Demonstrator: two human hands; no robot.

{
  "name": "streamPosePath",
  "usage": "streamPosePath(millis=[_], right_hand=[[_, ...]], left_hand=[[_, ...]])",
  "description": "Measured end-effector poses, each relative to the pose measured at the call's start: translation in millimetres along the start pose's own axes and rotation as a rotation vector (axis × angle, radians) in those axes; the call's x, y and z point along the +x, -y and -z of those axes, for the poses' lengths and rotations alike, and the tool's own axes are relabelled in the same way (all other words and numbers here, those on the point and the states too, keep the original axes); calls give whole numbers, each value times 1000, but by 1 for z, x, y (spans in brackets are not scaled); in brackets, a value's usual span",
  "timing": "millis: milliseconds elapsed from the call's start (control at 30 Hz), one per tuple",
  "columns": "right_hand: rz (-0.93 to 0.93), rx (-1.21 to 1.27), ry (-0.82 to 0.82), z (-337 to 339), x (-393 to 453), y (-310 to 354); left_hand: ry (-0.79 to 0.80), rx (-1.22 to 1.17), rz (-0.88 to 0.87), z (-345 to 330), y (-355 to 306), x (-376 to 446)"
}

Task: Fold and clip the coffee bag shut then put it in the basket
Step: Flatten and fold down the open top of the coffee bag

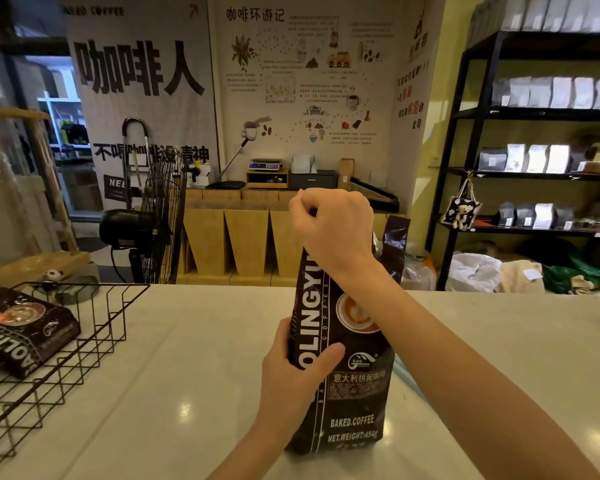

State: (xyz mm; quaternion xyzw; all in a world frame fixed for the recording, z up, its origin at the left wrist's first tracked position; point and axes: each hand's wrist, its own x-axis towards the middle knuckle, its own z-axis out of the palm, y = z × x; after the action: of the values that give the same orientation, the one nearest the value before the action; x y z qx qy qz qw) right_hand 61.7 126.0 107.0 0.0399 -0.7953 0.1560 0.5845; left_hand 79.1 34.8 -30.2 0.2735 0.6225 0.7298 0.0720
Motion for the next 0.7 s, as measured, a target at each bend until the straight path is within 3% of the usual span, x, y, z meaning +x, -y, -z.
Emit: streamPosePath(millis=[133, 300, 500, 600, 633, 700], right_hand=[[-82, 19, -10, 5, 3, -6], [6, 35, 7, -1, 0, 2], [175, -263, 310, 9, 9, 9], [249, -192, 134, 40, -2, -4], [186, -80, 41, 51, -13, -14], [-143, 227, -38, 67, -46, -31]], left_hand=[[36, -5, -1, 0, -1, 2], [21, -32, 14, 3, 4, 0], [2, -48, 40, 11, 4, 6], [22, -53, 39, 13, 5, 9], [27, -53, 35, 14, 6, 10], [39, -41, 22, 14, 7, 12]])
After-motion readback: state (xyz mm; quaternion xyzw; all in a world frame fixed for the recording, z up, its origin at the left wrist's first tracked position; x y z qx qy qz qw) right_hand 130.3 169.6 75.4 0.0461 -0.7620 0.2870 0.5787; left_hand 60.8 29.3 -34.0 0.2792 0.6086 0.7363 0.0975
